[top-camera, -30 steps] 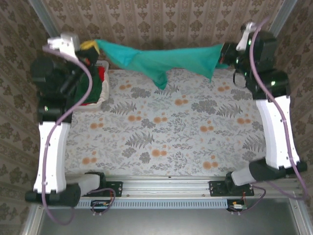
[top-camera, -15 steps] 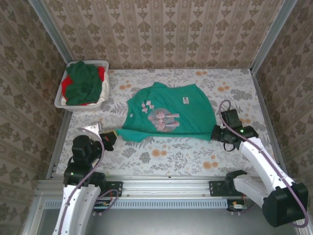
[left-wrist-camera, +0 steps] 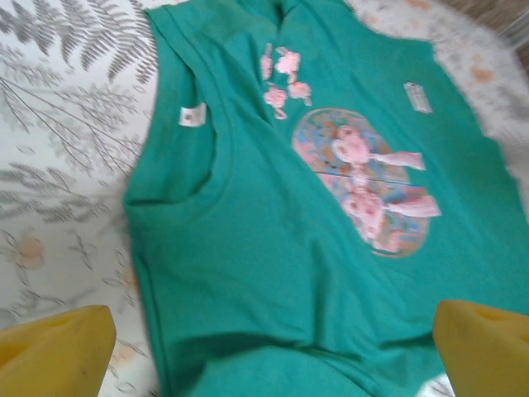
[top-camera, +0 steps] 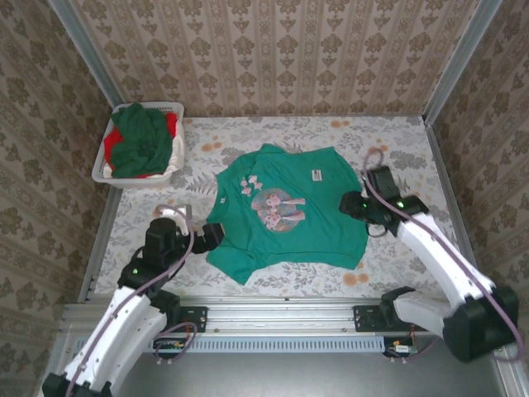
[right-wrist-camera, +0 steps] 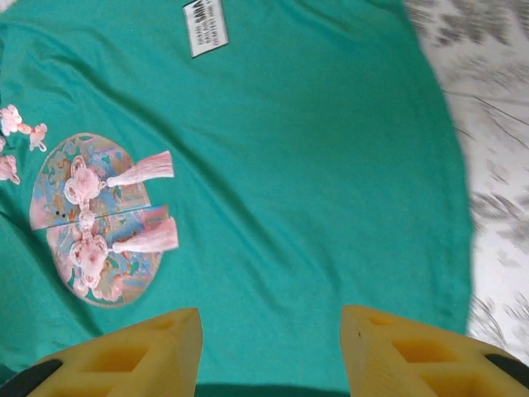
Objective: Fold and stack the t-shirts
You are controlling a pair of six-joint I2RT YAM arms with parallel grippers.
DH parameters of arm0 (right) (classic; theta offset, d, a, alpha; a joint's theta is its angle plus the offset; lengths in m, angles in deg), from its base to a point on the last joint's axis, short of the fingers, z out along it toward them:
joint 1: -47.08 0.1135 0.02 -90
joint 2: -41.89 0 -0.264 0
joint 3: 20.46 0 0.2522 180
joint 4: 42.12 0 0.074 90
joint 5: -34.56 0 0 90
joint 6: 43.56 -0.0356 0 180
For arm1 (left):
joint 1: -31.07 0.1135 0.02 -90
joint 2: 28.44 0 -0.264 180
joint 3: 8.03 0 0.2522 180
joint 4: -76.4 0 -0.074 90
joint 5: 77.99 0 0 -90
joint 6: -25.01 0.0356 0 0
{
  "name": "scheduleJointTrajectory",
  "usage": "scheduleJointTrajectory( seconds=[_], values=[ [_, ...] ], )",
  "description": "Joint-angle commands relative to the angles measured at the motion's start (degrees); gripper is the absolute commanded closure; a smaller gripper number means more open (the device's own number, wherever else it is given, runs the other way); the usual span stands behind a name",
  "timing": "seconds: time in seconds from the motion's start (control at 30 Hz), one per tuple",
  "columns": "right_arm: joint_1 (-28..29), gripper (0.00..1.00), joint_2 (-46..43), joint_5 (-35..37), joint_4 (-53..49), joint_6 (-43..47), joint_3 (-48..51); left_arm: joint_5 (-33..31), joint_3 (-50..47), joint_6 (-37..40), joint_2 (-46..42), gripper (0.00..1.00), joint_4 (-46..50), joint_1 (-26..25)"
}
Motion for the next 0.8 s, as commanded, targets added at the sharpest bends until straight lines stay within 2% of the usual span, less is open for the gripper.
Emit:
scheduleJointTrajectory(
  seconds=[0.0,0.1,0.17,0.23,0.3,0.37,0.43,0.53,0.6,0.77],
  values=[
    [1.5,0.53,14.6,2.5,5.5,2.4,-9.5,-4.9,8.8,10.1,18.0,0.0,-11.7,0.7],
    [1.3,0.56,28.0,7.4,5.2,5.3,-20.8,-0.7,21.9,14.9,40.0,0.0,-13.9,3.5],
    [-0.1,0.61,38.0,8.8,2.7,7.1,-30.8,3.0,31.5,16.3,52.3,0.02,-14.1,5.3],
    [-1.9,0.65,47.7,7.1,0.1,7.8,-40.7,5.6,41.6,17.1,63.2,0.09,-13.0,6.6],
    [-3.6,0.7,57.6,5.8,-4.6,8.8,-52.5,7.5,52.6,18.4,73.1,0.21,-9.3,7.3],
    [-4.8,0.73,65.6,5.3,-9.2,9.6,-62.4,8.8,60.5,18.9,81.1,0.24,-7.0,7.3],
    [-5.7,0.73,71.0,5.5,-12.5,9.8,-69.2,8.6,66.3,19.1,86.9,0.27,-4.9,7.3],
    [-7.9,0.74,76.3,3.4,-15.8,9.3,-75.1,12.5,73.5,18.4,94.5,0.33,-2.5,7.7],
    [-9.5,0.74,76.7,3.6,-16.8,8.3,-75.0,12.8,75.7,18.3,97.1,0.38,-1.0,7.6],
    [-14.5,0.74,74.7,0.4,-14.9,6.9,-70.1,7.5,77.6,19.0,100.0,0.43,4.5,7.9]
  ],
)
